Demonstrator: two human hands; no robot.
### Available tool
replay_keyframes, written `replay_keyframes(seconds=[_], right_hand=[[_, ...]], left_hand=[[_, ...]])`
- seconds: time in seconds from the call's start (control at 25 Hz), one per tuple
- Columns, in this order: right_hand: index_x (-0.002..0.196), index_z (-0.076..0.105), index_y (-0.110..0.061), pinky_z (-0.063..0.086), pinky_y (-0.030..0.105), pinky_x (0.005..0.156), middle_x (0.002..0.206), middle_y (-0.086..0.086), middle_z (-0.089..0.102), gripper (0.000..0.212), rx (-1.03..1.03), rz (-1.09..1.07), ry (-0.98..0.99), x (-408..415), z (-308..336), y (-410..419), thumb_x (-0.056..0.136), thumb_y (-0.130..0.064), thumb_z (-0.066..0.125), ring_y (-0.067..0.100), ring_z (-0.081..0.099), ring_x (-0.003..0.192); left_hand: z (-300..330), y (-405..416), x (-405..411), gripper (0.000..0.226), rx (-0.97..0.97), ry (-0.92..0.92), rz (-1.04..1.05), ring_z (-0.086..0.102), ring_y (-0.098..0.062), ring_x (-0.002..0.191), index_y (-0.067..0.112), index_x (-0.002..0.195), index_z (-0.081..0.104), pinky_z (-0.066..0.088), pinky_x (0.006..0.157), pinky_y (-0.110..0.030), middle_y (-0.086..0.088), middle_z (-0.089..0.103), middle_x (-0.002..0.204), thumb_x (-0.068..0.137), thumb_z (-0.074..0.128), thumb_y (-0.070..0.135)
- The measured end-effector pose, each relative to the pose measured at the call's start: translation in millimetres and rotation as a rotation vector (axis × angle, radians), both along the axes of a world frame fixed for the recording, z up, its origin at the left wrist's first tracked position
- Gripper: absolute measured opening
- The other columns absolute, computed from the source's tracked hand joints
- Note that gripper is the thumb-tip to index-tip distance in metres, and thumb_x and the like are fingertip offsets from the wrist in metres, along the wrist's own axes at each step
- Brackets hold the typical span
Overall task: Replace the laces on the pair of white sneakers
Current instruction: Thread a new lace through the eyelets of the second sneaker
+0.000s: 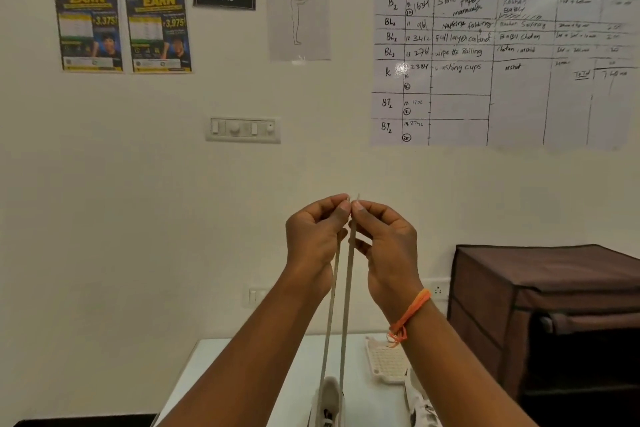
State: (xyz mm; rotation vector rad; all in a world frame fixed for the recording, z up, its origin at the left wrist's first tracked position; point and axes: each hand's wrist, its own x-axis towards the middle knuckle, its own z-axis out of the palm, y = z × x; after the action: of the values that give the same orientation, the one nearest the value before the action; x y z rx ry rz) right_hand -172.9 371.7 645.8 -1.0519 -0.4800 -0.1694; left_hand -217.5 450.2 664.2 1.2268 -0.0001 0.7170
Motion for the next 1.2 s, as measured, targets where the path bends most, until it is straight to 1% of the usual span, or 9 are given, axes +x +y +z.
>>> replay_keyframes(seconds=[0.2, 0.36, 0.48, 0.64, 0.84, 0.96, 1.04, 1.12, 1.2], right_hand=[[0.098, 0.071, -0.005, 0.056, 0.038, 0.076, 0.091, 0.013, 0.073, 0.014, 0.024, 0.036, 0.015, 3, 5, 1, 0.09, -0.014, 0.065, 0.023, 0.069, 0.083], [0.097, 0.072, -0.006, 0.056, 0.037, 0.075, 0.09, 0.012, 0.073, 0.013, 0.023, 0.041, 0.001, 7, 6, 0, 0.089, -0.014, 0.066, 0.023, 0.069, 0.084], [0.097, 0.072, -0.006, 0.055, 0.036, 0.075, 0.089, 0.01, 0.073, 0.012, 0.014, 0.051, -0.021, 11, 7, -2, 0.089, -0.014, 0.065, 0.021, 0.069, 0.084], [0.096, 0.071, -0.008, 0.056, 0.033, 0.072, 0.088, 0.007, 0.071, 0.013, -0.083, 0.043, 0.011, 25, -20, -11, 0.09, -0.017, 0.066, 0.022, 0.07, 0.084], [0.09, 0.072, -0.009, 0.05, 0.028, 0.058, 0.081, 0.004, 0.068, 0.007, -0.336, -0.017, 0.256, 66, -140, -10, 0.088, -0.011, 0.065, 0.016, 0.061, 0.062], [0.083, 0.072, -0.008, 0.039, 0.023, 0.049, 0.078, 0.005, 0.068, 0.006, -0.503, -0.021, 0.421, 85, -233, -7, 0.086, -0.009, 0.067, 0.01, 0.047, 0.049], [0.078, 0.073, -0.011, 0.039, 0.019, 0.052, 0.076, 0.002, 0.071, 0.009, -0.637, -0.045, 0.462, 97, -294, -4, 0.085, -0.009, 0.069, 0.006, 0.052, 0.052], [0.074, 0.074, -0.017, 0.044, 0.016, 0.061, 0.074, -0.005, 0.072, 0.011, -0.769, -0.086, 0.426, 104, -345, -1, 0.083, -0.012, 0.072, 0.004, 0.062, 0.066], [0.072, 0.073, -0.023, 0.044, 0.011, 0.065, 0.072, -0.011, 0.07, 0.012, -0.91, -0.097, 0.343, 102, -378, 2, 0.082, -0.016, 0.073, -0.001, 0.063, 0.074]], left_hand=[[11, -5, 1, 0.018, -0.083, 0.125, -0.107, 0.068, -0.017, 0.095, 0.013, 0.108, 0.07, 0.054, 0.072, -0.031, -0.004, 0.073, 0.099, 0.095, 0.061, 0.02], [13, -2, 4, 0.02, -0.069, 0.156, -0.118, 0.066, -0.021, 0.101, 0.013, 0.108, 0.072, 0.054, 0.083, -0.037, -0.004, 0.072, 0.1, 0.093, 0.063, 0.024], [15, -1, 5, 0.018, -0.01, 0.158, -0.122, 0.067, -0.02, 0.099, 0.014, 0.106, 0.072, 0.053, 0.087, -0.037, -0.004, 0.073, 0.1, 0.093, 0.063, 0.023], [-11, 18, 11, 0.012, 0.203, 0.212, -0.013, 0.066, -0.015, 0.097, 0.02, 0.105, 0.068, 0.049, 0.074, -0.026, 0.001, 0.071, 0.104, 0.095, 0.061, 0.023], [-134, 59, 38, 0.014, 0.164, 0.546, 0.092, 0.066, -0.012, 0.085, 0.014, 0.106, 0.068, 0.039, 0.06, -0.02, -0.002, 0.071, 0.102, 0.094, 0.06, 0.015], [-225, 86, 58, 0.009, 0.169, 0.737, 0.136, 0.065, -0.016, 0.085, 0.013, 0.093, 0.069, 0.046, 0.064, -0.023, -0.003, 0.071, 0.102, 0.092, 0.061, 0.01], [-284, 102, 72, 0.014, 0.252, 0.869, 0.244, 0.066, -0.019, 0.089, 0.019, 0.082, 0.069, 0.054, 0.078, -0.033, 0.002, 0.072, 0.098, 0.09, 0.061, 0.011], [-335, 113, 80, 0.017, 0.438, 1.034, 0.398, 0.063, -0.017, 0.088, 0.026, 0.079, 0.067, 0.05, 0.089, -0.041, 0.007, 0.07, 0.094, 0.09, 0.058, 0.016], [-363, 114, 82, 0.017, 0.623, 1.15, 0.425, 0.06, -0.015, 0.089, 0.028, 0.086, 0.066, 0.043, 0.088, -0.038, 0.008, 0.069, 0.097, 0.092, 0.054, 0.017]])
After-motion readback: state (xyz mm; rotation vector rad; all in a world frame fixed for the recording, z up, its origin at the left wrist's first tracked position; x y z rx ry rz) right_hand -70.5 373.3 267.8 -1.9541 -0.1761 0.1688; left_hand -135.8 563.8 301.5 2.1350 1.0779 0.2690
